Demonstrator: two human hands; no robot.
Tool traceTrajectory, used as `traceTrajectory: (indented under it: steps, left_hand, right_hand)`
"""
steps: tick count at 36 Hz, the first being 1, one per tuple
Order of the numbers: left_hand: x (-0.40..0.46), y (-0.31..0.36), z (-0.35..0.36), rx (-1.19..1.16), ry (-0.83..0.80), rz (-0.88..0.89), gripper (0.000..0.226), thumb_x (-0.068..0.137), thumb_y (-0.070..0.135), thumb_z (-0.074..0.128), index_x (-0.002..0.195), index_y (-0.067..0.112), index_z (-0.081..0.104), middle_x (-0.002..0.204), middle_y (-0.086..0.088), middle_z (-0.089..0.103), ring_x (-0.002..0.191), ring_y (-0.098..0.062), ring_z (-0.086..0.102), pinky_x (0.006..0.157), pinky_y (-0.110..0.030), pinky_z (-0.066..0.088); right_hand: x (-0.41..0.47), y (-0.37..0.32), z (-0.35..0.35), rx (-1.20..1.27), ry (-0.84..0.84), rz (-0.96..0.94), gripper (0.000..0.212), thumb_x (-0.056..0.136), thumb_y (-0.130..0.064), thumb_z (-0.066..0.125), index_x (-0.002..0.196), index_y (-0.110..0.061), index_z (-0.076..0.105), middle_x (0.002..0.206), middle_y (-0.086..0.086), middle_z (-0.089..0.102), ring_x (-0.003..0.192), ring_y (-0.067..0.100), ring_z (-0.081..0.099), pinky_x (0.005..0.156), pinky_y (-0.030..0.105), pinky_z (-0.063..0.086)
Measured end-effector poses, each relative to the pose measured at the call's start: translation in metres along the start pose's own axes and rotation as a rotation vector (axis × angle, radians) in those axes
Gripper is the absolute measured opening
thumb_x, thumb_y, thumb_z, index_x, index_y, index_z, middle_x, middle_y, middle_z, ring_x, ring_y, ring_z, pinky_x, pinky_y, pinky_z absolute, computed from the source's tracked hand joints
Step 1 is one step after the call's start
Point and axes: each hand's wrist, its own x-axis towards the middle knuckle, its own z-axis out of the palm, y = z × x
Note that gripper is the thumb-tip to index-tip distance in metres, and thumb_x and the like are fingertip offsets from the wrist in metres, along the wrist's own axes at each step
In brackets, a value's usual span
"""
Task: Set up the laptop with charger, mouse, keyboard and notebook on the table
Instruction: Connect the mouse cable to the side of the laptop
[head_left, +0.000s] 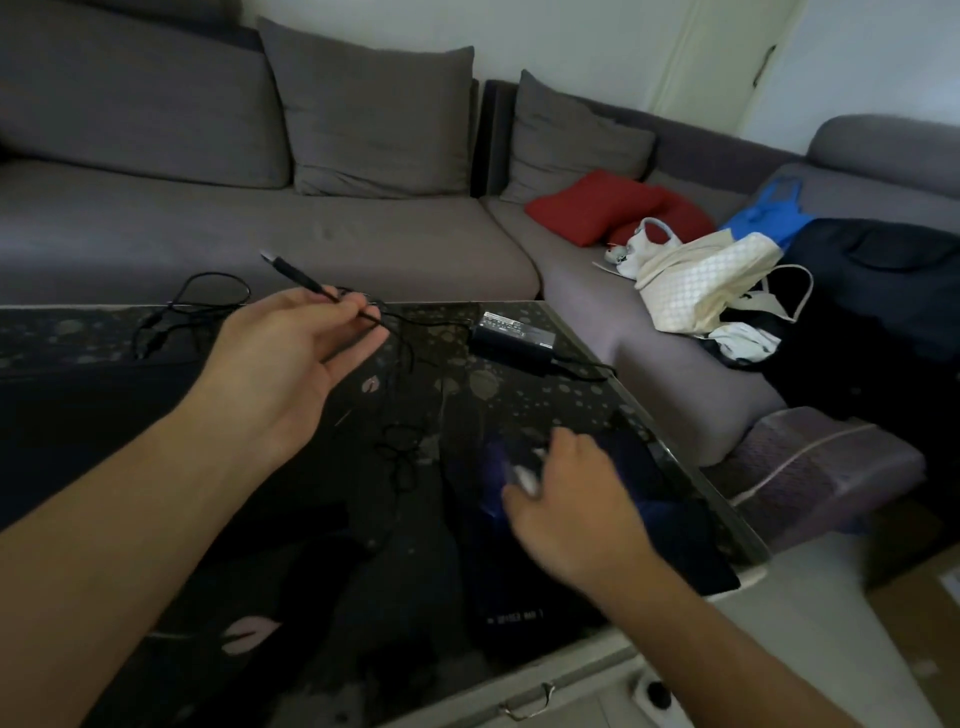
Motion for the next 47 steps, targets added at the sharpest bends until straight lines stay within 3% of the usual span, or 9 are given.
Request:
traceTrajectory:
  steps: [11,17,21,32,35,38,41,44,47]
  left_hand:
    - [0.004,-0.022,-0.006,0.042,0.089,-0.033,0.015,0.096,-0.005,0.062,0.090,0.008,0.066,0.095,-0.011,0.076,0.101,-0.024,0.078,0.087,-0.038,0.064]
    - [0.003,-0.024,-0.007,0.101,0.071,-0.032,0.017,0.097,-0.004,0.062,0.090,0.010,0.068,0.097,-0.009,0.076,0.100,-0.023,0.078,0.091,-0.040,0.062]
    - [0.003,-0.027,-0.005,0.113,0.063,-0.037,0.020,0.097,-0.006,0.061,0.087,0.010,0.066,0.093,-0.009,0.075,0.096,-0.023,0.077,0.089,-0.040,0.062]
    - [0.002,-0.031,-0.003,0.063,0.046,-0.052,0.015,0.097,-0.007,0.061,0.093,0.007,0.064,0.092,-0.010,0.074,0.096,-0.024,0.076,0.085,-0.038,0.065]
    - [0.003,-0.030,-0.006,0.057,0.043,-0.058,0.015,0.096,-0.007,0.062,0.092,0.007,0.064,0.092,-0.011,0.074,0.097,-0.025,0.075,0.084,-0.038,0.065]
    - [0.005,-0.028,-0.009,0.063,0.047,-0.052,0.016,0.096,-0.007,0.062,0.091,0.008,0.064,0.092,-0.011,0.073,0.095,-0.024,0.076,0.082,-0.036,0.065]
    - [0.005,-0.027,-0.010,0.065,0.056,-0.049,0.017,0.096,-0.007,0.062,0.088,0.008,0.065,0.089,-0.009,0.073,0.093,-0.023,0.076,0.080,-0.035,0.066]
    - [0.007,-0.027,-0.011,0.072,0.060,-0.052,0.017,0.096,-0.006,0.063,0.088,0.008,0.064,0.088,-0.010,0.074,0.092,-0.024,0.076,0.079,-0.035,0.066]
    - [0.009,-0.026,-0.013,0.086,0.066,-0.053,0.018,0.097,-0.006,0.061,0.086,0.008,0.064,0.087,-0.010,0.073,0.091,-0.024,0.076,0.083,-0.038,0.066]
  right_hand:
    - [0.013,0.035,0.044,0.077,-0.052,0.023,0.070,0.099,-0.050,0.058,0.156,-0.024,0.027,0.149,-0.002,0.038,0.142,0.025,0.033,0.116,0.051,0.030]
    - [-0.003,0.038,0.036,-0.122,0.015,0.025,0.054,0.096,-0.058,0.050,0.134,-0.020,0.045,0.133,0.001,0.052,0.126,0.025,0.047,0.103,0.042,0.044]
    - [-0.008,0.041,0.032,-0.275,-0.049,0.048,0.063,0.095,-0.065,0.043,0.134,-0.017,0.044,0.136,0.008,0.053,0.126,0.032,0.051,0.105,0.045,0.043]
    - [0.015,0.061,0.026,-0.023,-0.163,0.077,0.077,0.084,-0.077,0.059,0.141,-0.027,0.042,0.134,0.001,0.046,0.127,0.026,0.048,0.104,0.040,0.045]
    - [0.025,0.069,0.014,0.238,-0.201,0.236,0.091,0.070,-0.088,0.054,0.138,-0.026,0.053,0.132,0.003,0.052,0.127,0.026,0.050,0.108,0.043,0.043]
    - [0.046,0.096,0.008,0.166,-0.010,0.418,0.084,0.087,-0.073,0.056,0.142,-0.009,0.055,0.143,0.021,0.053,0.133,0.040,0.049,0.112,0.046,0.041]
    - [0.060,0.118,0.004,-0.027,-0.013,0.598,0.085,0.088,-0.053,0.069,0.146,0.004,0.046,0.149,0.031,0.044,0.137,0.049,0.042,0.113,0.047,0.038]
    - [0.075,0.131,0.005,-0.035,-0.058,0.630,0.084,0.080,-0.051,0.076,0.139,0.005,0.054,0.140,0.030,0.056,0.129,0.047,0.053,0.107,0.045,0.045]
    - [0.090,0.144,0.005,0.023,-0.053,0.606,0.055,0.083,-0.035,0.075,0.120,0.005,0.067,0.124,0.027,0.069,0.113,0.044,0.066,0.095,0.043,0.055]
